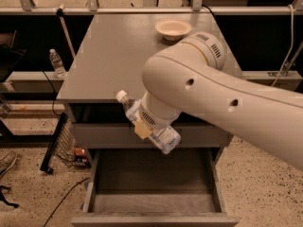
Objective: Pick blue plastic bottle from middle drawer and place on counter
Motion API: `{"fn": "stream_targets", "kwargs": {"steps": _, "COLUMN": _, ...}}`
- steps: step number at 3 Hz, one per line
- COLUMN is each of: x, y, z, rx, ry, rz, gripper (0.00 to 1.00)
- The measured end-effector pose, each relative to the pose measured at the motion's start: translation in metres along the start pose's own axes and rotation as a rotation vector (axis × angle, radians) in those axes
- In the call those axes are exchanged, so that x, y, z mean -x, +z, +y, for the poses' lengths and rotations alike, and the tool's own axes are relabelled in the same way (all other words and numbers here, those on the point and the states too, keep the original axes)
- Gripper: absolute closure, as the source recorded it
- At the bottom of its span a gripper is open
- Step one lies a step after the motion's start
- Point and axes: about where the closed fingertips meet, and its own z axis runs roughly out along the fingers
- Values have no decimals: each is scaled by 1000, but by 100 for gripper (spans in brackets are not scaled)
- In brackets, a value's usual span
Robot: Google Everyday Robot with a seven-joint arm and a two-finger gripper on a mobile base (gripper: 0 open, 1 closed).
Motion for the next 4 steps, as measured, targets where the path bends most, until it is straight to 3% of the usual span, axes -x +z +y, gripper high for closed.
{"fn": "stream_targets", "kwargs": {"steps": 2, "x": 31, "y": -18, "z": -20, "rx": -39, "ry": -90, "rz": 32, "gripper": 100}}
{"fn": "stream_targets", "kwargs": {"steps": 3, "x": 58, "y": -18, "z": -45, "rx": -41, "ry": -155, "rz": 68, "gripper": 100}}
{"fn": "stream_targets", "kwargs": {"steps": 4, "x": 74, "y": -15, "z": -63, "rx": -35, "ry": -182, "rz": 89, "gripper": 100}}
